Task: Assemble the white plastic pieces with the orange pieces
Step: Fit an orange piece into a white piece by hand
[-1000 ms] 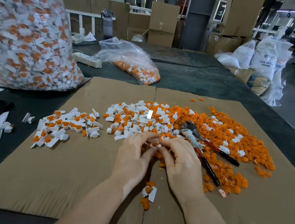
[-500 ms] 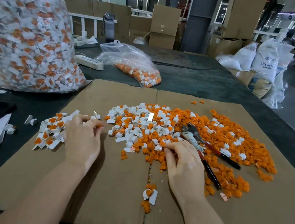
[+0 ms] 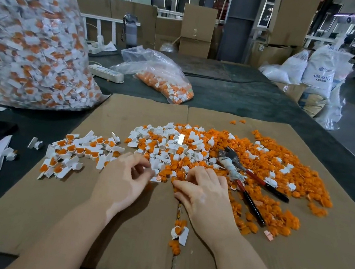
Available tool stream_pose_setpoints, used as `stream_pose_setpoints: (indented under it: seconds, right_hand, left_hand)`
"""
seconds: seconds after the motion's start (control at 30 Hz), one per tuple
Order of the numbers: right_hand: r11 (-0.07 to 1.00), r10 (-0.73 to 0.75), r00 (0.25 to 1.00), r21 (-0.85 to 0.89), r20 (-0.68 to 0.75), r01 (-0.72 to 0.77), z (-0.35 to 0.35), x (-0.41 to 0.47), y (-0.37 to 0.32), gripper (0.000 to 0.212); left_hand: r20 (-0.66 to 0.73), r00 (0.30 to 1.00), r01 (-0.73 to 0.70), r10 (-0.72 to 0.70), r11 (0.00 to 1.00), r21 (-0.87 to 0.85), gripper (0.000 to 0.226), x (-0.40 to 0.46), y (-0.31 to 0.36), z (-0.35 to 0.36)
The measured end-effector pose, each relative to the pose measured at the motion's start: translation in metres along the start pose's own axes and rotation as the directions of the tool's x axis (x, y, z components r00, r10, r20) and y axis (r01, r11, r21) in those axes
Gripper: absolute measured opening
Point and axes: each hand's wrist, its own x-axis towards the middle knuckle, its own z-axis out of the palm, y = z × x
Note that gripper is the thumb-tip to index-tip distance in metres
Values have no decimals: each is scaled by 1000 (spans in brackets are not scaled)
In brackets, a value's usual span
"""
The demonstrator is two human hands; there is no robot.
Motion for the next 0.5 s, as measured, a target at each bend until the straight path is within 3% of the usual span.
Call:
stream_pose_setpoints:
  seconds: [0.17, 0.3, 0.5]
  right_hand:
    - [997, 24, 1000, 67, 0, -24, 2, 1, 1, 17]
    - [981, 99, 994, 173, -35, -92, 0, 0, 2, 13]
    - [967, 140, 988, 224, -62, -123, -1, -1, 3, 10]
  left_hand:
    - [205, 979, -22, 18, 1000, 20, 15, -1, -2, 2]
    - [172, 985, 45, -23, 991, -127, 18, 2, 0, 3]
    - [88, 995, 64, -53, 990, -129, 11, 9, 4, 8]
